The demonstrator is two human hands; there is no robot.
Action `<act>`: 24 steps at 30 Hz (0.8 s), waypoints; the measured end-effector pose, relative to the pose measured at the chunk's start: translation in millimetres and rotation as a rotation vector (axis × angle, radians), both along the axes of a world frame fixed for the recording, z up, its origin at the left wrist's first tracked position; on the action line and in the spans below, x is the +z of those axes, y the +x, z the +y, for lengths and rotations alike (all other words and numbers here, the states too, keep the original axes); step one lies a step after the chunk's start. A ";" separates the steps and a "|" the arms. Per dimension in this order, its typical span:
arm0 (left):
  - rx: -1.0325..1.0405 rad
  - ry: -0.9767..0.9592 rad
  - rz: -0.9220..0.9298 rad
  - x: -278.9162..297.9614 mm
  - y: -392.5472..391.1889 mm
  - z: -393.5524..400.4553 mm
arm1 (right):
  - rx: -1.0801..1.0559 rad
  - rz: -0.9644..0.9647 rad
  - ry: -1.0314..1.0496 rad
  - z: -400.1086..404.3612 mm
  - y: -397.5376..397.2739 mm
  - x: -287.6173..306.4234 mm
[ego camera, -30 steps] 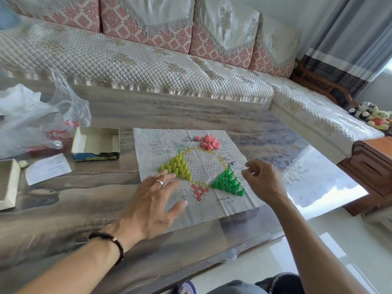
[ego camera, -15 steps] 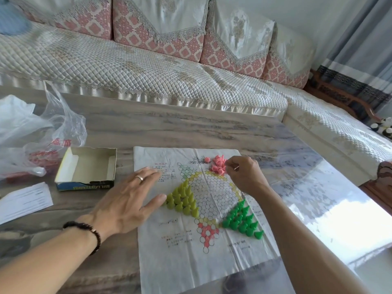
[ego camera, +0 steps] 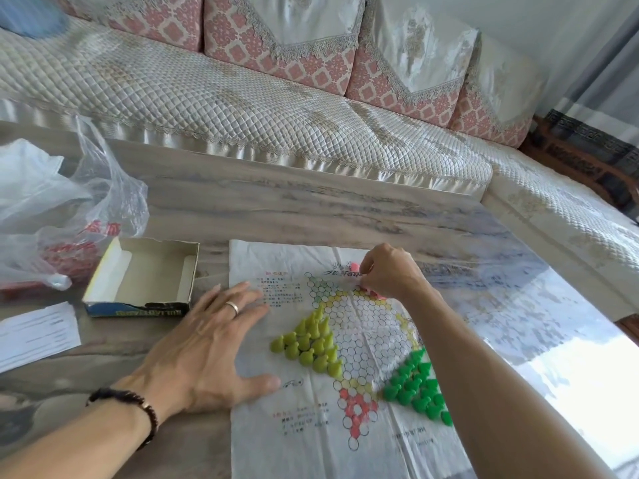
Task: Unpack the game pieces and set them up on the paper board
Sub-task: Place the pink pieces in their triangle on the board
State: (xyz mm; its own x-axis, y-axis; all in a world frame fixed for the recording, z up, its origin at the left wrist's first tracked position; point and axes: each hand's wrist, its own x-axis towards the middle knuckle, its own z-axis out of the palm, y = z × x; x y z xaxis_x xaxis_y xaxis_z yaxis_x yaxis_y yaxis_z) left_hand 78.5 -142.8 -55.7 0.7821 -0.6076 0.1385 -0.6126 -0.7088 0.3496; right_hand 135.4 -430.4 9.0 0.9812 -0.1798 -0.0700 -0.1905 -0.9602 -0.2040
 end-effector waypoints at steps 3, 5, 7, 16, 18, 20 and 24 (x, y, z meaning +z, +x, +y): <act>-0.006 -0.005 0.004 -1.5 0.5 -0.6 | 0.005 -0.016 0.082 -7.3 -0.8 0.8; -0.006 -0.003 0.000 -1.7 0.7 -0.5 | 0.003 -0.081 0.178 -13.0 -7.5 1.9; -0.003 -0.014 -0.003 -2.0 1.2 -0.9 | 0.015 -0.141 0.247 -14.5 -17.4 1.7; 0.004 -0.044 -0.016 -0.7 -0.3 -1.0 | 0.107 -0.184 0.253 -6.7 -28.3 -26.5; 0.002 -0.036 -0.015 -0.5 -0.3 -1.2 | 0.118 -0.186 0.236 -6.9 -25.7 -31.2; 0.004 -0.039 -0.007 -0.2 -0.6 -1.0 | 0.128 -0.191 0.208 -6.1 -25.3 -31.1; 0.008 -0.037 0.007 1.0 -0.6 -1.1 | 0.181 -0.176 0.226 -9.8 -28.4 -22.8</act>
